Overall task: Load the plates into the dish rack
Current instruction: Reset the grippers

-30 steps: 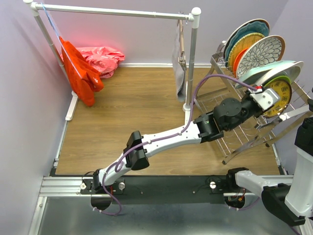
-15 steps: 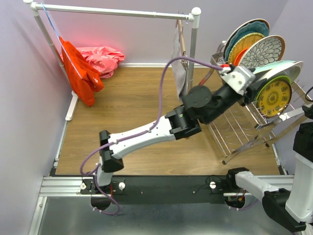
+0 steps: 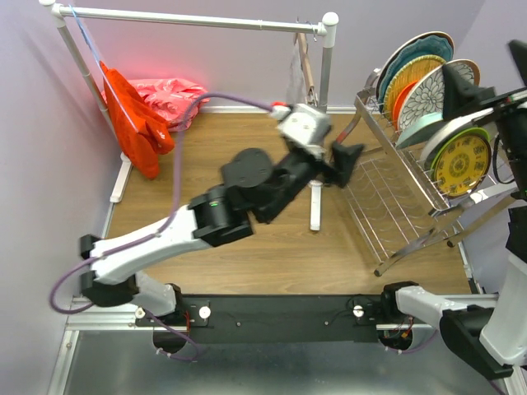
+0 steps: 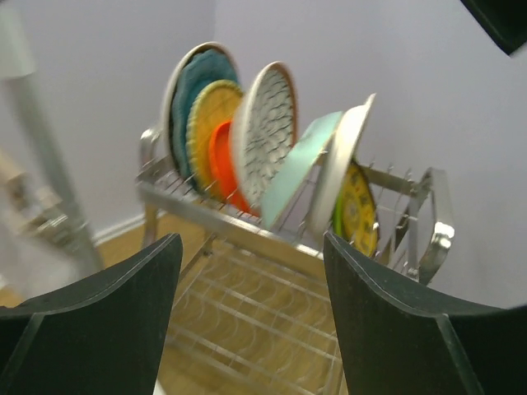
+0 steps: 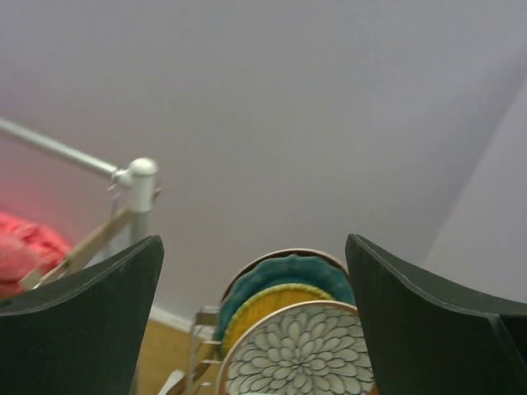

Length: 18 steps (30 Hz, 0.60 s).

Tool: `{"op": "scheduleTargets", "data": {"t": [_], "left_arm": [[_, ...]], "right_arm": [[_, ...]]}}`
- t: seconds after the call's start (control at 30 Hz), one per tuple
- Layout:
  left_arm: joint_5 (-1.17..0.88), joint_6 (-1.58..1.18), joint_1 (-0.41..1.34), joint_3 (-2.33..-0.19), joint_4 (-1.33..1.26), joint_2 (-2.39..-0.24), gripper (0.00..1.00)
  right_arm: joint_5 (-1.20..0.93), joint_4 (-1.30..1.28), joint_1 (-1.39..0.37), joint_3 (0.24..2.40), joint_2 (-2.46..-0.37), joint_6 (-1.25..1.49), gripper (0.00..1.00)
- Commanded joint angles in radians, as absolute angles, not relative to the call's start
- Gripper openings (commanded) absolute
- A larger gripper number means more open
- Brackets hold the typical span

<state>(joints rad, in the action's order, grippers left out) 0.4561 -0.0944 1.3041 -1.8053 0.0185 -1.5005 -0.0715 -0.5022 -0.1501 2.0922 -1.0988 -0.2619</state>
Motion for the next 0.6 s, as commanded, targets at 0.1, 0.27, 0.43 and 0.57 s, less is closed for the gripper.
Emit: {"op": "scheduleTargets", "data": {"t": [0.1,0.27,0.43,0.57], "left_arm": [[0.747,-0.307,1.289,-1.531,0.181,-1.143,0.78],[0.825,-0.354,1.27,-1.483,0.239,-1.062,0.78],[0.857,-0.344,1.221,-1.508,0.287,-1.032,0.78],[0.931,-0.328,1.187,-1.537,0.318,-1.02,0.78]], "right_arm": [[-0.272,-0.789,-0.146,2.197,-1.175,-0.132,1.0],[-0.134,-0.707,-0.146,2.149,-1.137,-0.019,1.0],[-0.084,-0.596,-0.146,2.04,-1.042,-0.003,1.0],[-0.022,-0.551,-0.146,2.006,-1.011,-0.005,1.0]]}}
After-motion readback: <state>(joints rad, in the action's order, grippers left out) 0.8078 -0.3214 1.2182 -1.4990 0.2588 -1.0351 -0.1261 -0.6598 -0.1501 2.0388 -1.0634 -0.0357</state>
